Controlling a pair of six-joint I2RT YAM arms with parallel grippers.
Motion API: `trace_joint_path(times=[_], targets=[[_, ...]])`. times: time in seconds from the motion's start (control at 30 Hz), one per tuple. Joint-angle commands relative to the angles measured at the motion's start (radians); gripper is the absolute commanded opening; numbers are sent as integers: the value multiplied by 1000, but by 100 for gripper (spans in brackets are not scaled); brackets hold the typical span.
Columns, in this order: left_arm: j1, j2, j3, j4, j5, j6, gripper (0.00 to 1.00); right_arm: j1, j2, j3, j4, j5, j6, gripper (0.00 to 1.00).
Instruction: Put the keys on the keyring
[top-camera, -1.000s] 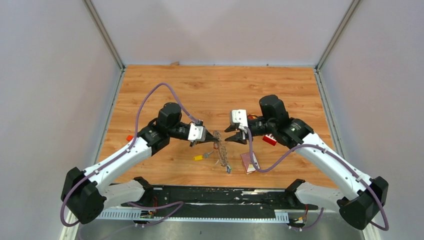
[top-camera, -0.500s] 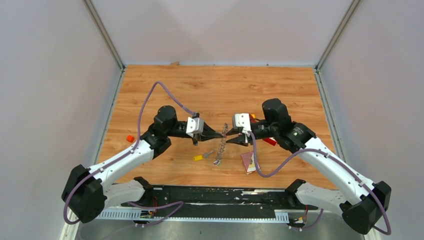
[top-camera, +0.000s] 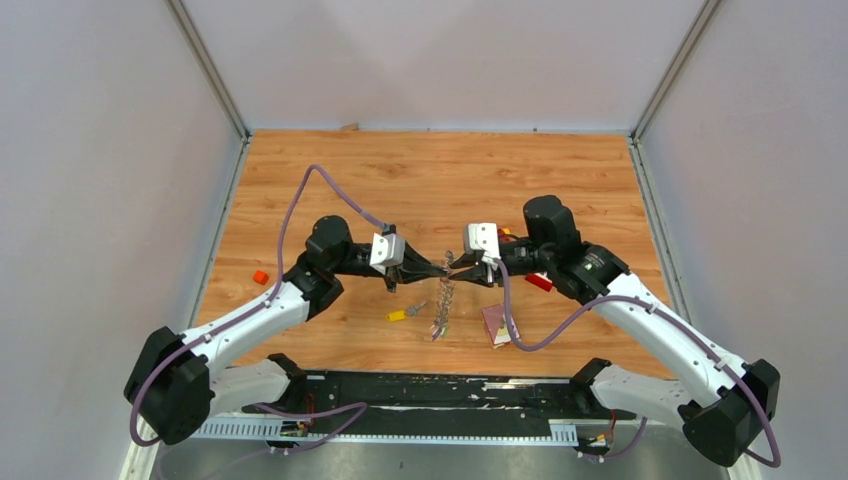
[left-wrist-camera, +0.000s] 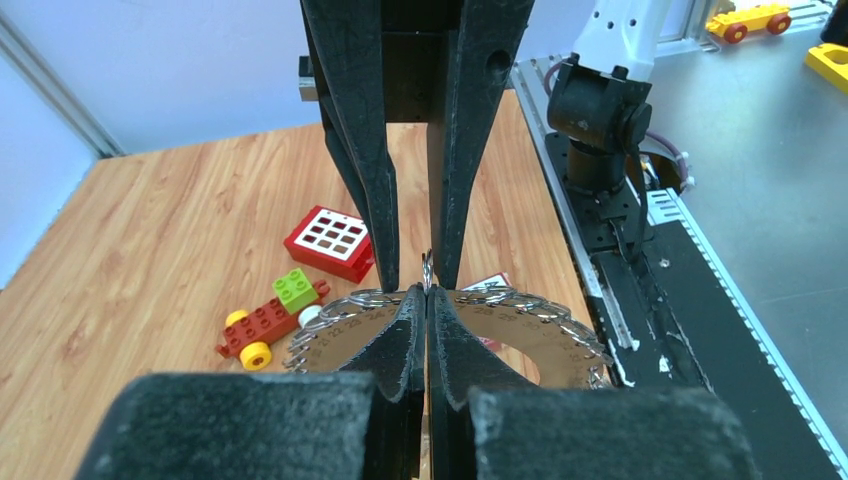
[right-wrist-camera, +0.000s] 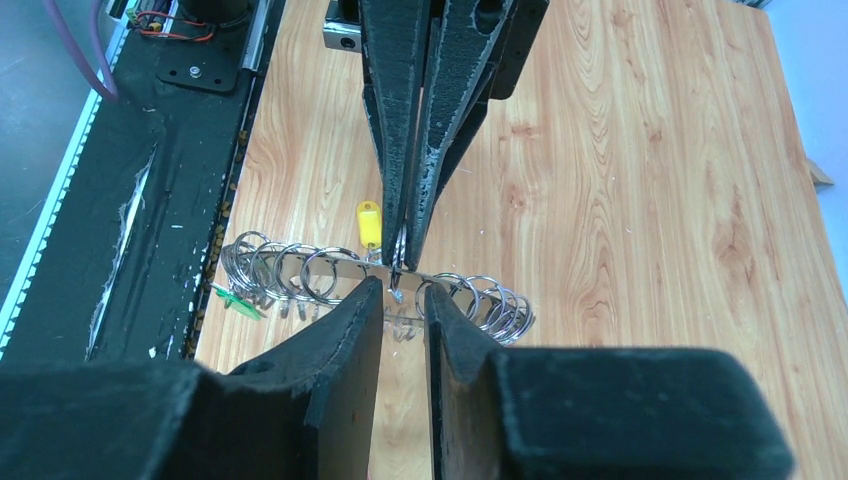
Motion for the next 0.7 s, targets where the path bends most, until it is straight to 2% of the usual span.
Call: trace_joint_path(times=[0.0, 0.27, 0.67], targets=[[-2, 1, -3, 112, 7, -44, 0, -2, 18, 20, 52, -2, 27, 21], [-2, 10, -16, 131, 0, -49, 0, -1, 30, 33, 52, -23, 39, 18], [-2, 20, -29, 155, -26, -60, 0, -1, 19, 25, 43, -68, 28, 19]])
